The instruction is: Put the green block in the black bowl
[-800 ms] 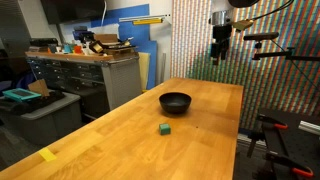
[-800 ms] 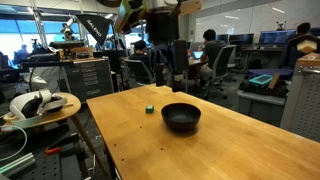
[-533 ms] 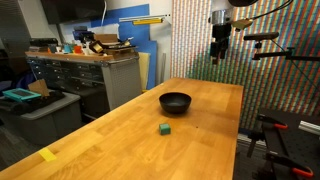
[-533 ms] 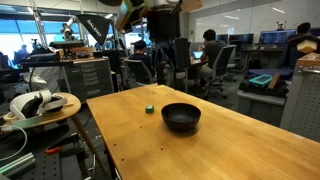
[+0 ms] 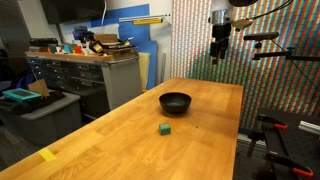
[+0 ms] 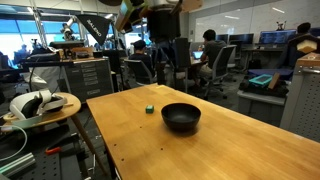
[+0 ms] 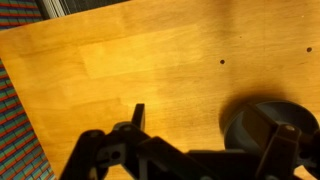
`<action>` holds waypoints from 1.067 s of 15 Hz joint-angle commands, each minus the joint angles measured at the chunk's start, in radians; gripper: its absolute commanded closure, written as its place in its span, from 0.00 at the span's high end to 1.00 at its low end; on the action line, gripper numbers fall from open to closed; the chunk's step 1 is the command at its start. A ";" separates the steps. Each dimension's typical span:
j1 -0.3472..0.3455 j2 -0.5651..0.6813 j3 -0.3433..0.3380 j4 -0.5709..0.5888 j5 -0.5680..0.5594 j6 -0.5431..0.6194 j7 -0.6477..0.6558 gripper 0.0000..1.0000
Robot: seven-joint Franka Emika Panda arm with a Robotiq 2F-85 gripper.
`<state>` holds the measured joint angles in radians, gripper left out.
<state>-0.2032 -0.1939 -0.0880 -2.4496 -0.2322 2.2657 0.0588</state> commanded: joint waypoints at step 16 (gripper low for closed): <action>0.145 0.093 0.067 0.041 0.005 0.040 -0.050 1.00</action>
<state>-0.0905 -0.1522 -0.0371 -2.4448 -0.2318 2.2771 0.0559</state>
